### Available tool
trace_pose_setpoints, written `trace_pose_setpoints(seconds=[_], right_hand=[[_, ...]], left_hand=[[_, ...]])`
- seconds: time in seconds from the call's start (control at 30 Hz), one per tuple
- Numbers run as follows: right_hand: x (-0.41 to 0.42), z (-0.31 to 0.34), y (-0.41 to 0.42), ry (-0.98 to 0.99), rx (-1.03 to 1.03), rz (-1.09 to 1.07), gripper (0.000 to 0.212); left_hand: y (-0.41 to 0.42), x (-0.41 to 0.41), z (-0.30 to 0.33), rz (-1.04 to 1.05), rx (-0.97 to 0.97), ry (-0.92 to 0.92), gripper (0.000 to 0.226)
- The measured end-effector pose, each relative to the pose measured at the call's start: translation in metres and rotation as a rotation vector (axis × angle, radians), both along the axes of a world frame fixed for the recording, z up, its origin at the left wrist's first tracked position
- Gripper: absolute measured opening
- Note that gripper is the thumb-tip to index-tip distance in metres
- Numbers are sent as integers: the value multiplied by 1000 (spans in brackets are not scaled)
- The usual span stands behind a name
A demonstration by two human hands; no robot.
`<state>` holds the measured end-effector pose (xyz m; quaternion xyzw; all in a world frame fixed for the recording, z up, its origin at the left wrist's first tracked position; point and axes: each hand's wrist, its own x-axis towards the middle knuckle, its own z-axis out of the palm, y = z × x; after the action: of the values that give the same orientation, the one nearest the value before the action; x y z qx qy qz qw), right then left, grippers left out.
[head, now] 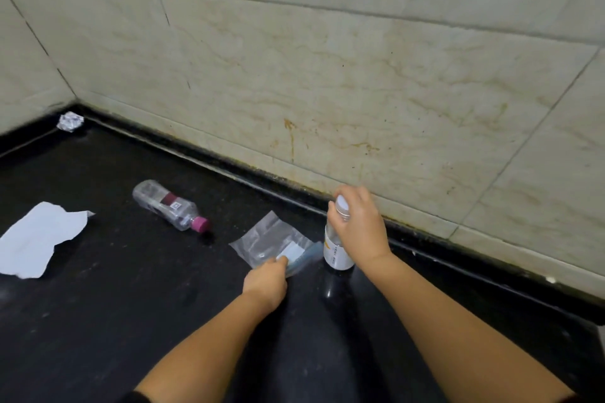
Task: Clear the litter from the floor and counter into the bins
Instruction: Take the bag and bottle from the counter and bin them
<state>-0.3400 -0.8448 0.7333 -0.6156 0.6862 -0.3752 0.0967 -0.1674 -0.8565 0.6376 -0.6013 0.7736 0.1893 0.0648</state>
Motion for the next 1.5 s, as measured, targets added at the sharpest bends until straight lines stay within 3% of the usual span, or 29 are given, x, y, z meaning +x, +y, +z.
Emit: trace_pose_setpoints(seconds=[0.2, 0.43, 0.67, 0.77, 0.8, 0.9, 1.0, 1.07, 1.13, 1.5], right_hand=[[45, 17, 25, 125, 129, 159, 21], [193, 38, 105, 139, 126, 465, 20], [363, 53, 253, 213, 51, 880, 21], [425, 46, 328, 213, 32, 1059, 22], [444, 41, 354, 214, 39, 1120, 22], [495, 26, 435, 268, 68, 1326, 24], [535, 10, 518, 357, 77, 1574, 27], [555, -2, 573, 397, 78, 1731, 28], [569, -16, 631, 442, 90, 1890, 28], [583, -84, 860, 655, 146, 2302, 29]], left_hand=[[58, 84, 28, 129, 57, 55, 24], [180, 232, 86, 471, -96, 73, 26], [413, 375, 107, 932, -126, 84, 23], [535, 407, 102, 1162, -117, 82, 7], [575, 413, 99, 1243, -109, 81, 15], [691, 417, 83, 1480, -46, 97, 25], [800, 400, 66, 1721, -44, 153, 4], [862, 377, 53, 1907, -62, 178, 28], [917, 349, 39, 2076, -46, 190, 28], [1078, 247, -15, 2482, 3, 425, 8]])
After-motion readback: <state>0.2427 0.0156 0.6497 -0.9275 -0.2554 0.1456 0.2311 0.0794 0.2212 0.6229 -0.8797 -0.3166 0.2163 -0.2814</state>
